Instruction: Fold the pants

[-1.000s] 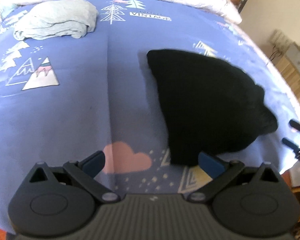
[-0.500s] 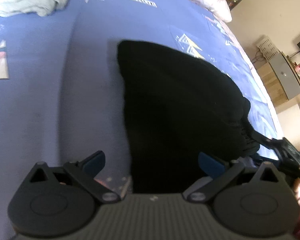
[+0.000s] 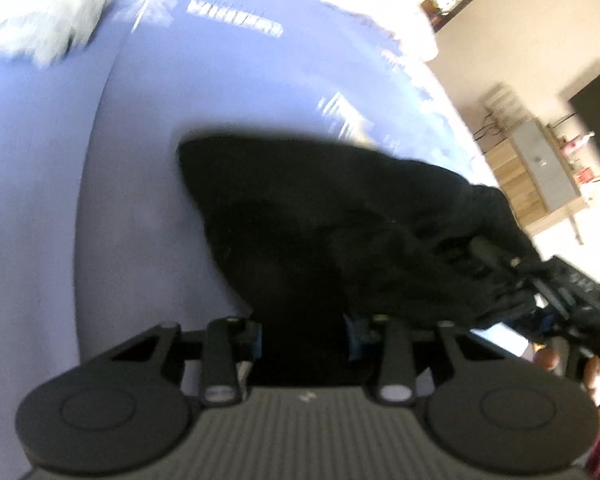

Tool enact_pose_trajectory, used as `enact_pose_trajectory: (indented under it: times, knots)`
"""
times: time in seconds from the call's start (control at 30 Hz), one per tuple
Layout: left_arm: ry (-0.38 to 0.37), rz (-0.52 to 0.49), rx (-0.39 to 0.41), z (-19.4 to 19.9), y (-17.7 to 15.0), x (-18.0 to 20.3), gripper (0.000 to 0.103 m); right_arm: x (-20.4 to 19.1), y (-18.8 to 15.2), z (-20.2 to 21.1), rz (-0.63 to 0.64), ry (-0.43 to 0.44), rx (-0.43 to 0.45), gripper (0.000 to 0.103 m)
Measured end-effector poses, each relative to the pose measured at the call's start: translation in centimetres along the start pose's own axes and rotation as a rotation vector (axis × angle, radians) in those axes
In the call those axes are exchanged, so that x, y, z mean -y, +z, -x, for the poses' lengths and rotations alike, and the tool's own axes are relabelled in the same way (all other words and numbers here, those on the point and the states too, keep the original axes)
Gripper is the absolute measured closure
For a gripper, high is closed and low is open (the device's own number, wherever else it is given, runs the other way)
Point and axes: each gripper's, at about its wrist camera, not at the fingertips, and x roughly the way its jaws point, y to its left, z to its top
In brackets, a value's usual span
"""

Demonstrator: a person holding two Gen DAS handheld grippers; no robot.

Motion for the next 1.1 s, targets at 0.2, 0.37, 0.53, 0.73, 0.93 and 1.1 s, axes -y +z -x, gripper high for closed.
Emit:
enact_pose_trajectory:
  times: [0.2, 0.37, 0.53, 0.73, 0.93, 1.1]
  knots:
    - [0.056, -0.124, 0.228, 5.0, 9.7, 3.2, 0.071, -10.4, 6.9, -1.8, 0.228, 0.074, 0.101, 0.064]
    - [0.174, -0.228, 0.439, 4.8, 16.1, 2.6, 0.069, -13.2, 12.7, -7.1, 0.295, 0.173, 0.179, 0.063]
    - [0.419, -0.239, 0.460, -4.2, 19.4, -2.2, 0.049, -8.6, 13.7, -17.7, 0.285, 0.071, 0.173, 0.052]
    - [0.606, -0.161, 0.367, -10.3, 16.3, -7.0, 0.040, -1.9, 9.2, -23.1, 0.222, -0.262, 0.088, 0.036]
    - [0.608, -0.105, 0.295, -6.0, 11.3, -5.1, 0.040, -4.8, 4.8, -15.6, 0.341, -0.283, 0.128, 0.036]
    - [0.572, -0.102, 0.271, -1.6, 6.3, -1.7, 0.029, -7.9, -0.7, -10.6, 0.454, -0.307, 0.124, 0.036]
